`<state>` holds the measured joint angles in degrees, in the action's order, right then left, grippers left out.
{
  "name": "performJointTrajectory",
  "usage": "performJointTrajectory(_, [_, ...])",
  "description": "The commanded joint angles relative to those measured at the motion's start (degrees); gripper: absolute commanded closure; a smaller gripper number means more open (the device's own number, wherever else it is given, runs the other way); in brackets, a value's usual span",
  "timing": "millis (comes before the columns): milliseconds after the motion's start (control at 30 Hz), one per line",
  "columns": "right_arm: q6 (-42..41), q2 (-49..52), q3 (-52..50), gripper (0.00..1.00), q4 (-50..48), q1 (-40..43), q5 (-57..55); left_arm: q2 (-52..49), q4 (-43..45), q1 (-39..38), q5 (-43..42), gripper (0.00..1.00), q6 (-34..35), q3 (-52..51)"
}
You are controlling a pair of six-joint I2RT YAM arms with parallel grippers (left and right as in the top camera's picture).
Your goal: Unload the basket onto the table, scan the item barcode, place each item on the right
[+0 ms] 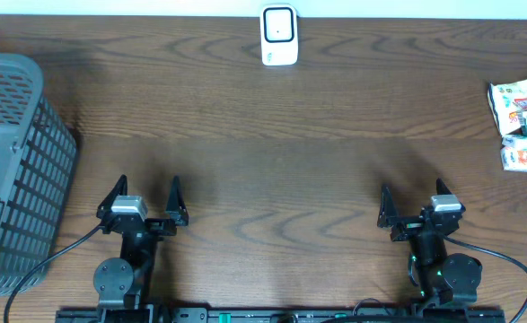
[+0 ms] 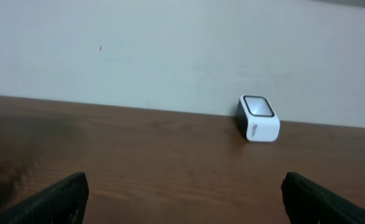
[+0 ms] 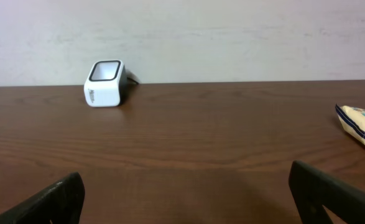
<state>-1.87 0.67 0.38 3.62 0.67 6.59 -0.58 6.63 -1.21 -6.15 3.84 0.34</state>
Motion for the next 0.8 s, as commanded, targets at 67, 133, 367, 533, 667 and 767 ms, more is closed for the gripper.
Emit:
performJointTrajectory(67, [0.9, -0.3, 0.0, 0.01, 0.2, -0.3, -0.2, 0.5, -5.9, 0.3, -0.9, 0.03, -2.0, -0.1])
performJointTrajectory(133, [0.9, -0.3, 0.0, 0.01, 0.2, -0.3, -0.2, 0.5, -8.7, 0.3, -0.9, 0.02, -2.1, -0.1])
performJointTrajectory(367, [0.9, -0.3, 0.0, 0.01, 0.2, -0.3, -0.2, 0.5, -10.3, 0.3, -1.2, 0.02, -3.1, -0.1])
performJointTrajectory(533, [0.9, -0.3, 0.0, 0.01, 0.2, -0.3, -0.2, 0.5, -10.3, 0.3, -1.4, 0.02, -4.9, -0.1])
performJointTrajectory(667, [0.9, -0.3, 0.0, 0.01, 0.2, -0.3, -0.2, 0.5, -10.3, 0.3, -1.4, 0.02, -4.9, -0.1])
performJointTrajectory(767, [0.9, -0.3, 0.0, 0.01, 0.2, -0.3, -0.2, 0.5, -10.4, 0.3, -1.3, 0.02, -4.9, -0.1])
